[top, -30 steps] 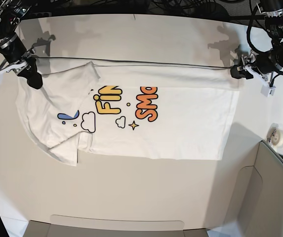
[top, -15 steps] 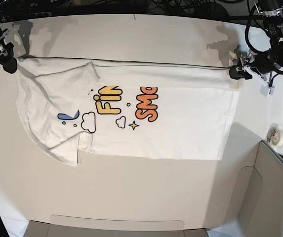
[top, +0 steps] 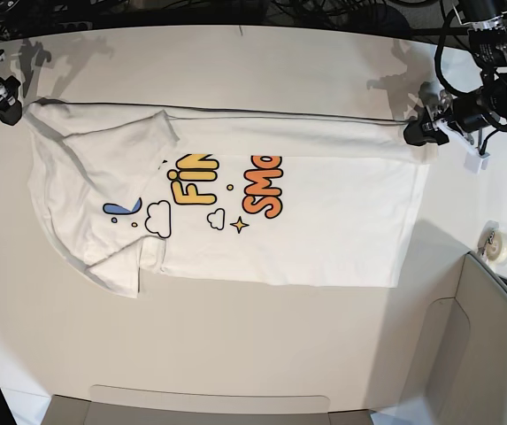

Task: Layout the t-shirt on the table in an organized manner, then fold the t-shirt properly
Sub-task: 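Reach the right gripper onto the shirt and pull the fold corner back, then grasp the folded edge corners with both grippers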

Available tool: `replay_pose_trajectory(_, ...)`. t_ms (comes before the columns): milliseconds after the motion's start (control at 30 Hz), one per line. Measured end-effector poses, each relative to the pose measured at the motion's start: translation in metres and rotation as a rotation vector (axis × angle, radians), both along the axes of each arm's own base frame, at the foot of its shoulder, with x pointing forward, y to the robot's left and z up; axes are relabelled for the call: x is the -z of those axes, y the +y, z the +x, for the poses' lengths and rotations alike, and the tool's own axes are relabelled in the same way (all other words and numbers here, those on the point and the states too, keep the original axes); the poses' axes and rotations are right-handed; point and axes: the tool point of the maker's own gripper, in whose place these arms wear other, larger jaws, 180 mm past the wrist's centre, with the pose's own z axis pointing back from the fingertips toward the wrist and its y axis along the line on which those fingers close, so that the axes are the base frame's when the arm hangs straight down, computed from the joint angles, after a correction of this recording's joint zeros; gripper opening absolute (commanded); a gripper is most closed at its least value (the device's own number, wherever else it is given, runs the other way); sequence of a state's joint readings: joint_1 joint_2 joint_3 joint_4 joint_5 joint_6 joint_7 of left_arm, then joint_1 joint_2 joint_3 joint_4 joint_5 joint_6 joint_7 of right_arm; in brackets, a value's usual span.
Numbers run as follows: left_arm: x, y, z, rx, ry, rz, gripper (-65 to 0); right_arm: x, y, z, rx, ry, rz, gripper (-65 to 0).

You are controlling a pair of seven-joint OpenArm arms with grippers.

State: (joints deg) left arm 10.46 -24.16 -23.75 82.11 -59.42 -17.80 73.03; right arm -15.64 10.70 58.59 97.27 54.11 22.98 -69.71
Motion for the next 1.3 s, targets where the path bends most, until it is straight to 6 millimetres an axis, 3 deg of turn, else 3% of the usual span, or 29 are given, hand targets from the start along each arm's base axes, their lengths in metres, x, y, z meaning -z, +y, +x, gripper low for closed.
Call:
replay_pose_trajectory(167,-0.001,0.002,0.000,-0.009,-0.002,-0.003,-38.3,0.027,-0.001,-0.005,0.035,0.039,0.083,-32.0)
replay_pose_trajectory(300,-0.005,0.022,-0.005,-0.082,-0.004,0.005,-38.4,0.036,0.001,-0.009,0.046,0.057,0.111,-32.1)
replay_pose_trajectory(467,-0.001,0.040,-0.013,-0.152,0.014,-0.019,-38.4,0.038,0.005,-0.007,0.056,0.038,0.131,-32.1)
replay_pose_trajectory(1300,-0.003,0.038,-0.005,-0.148,0.007,-0.022,-38.2,0.037,0.013,-0.014,0.044,0.009,0.178,-32.1)
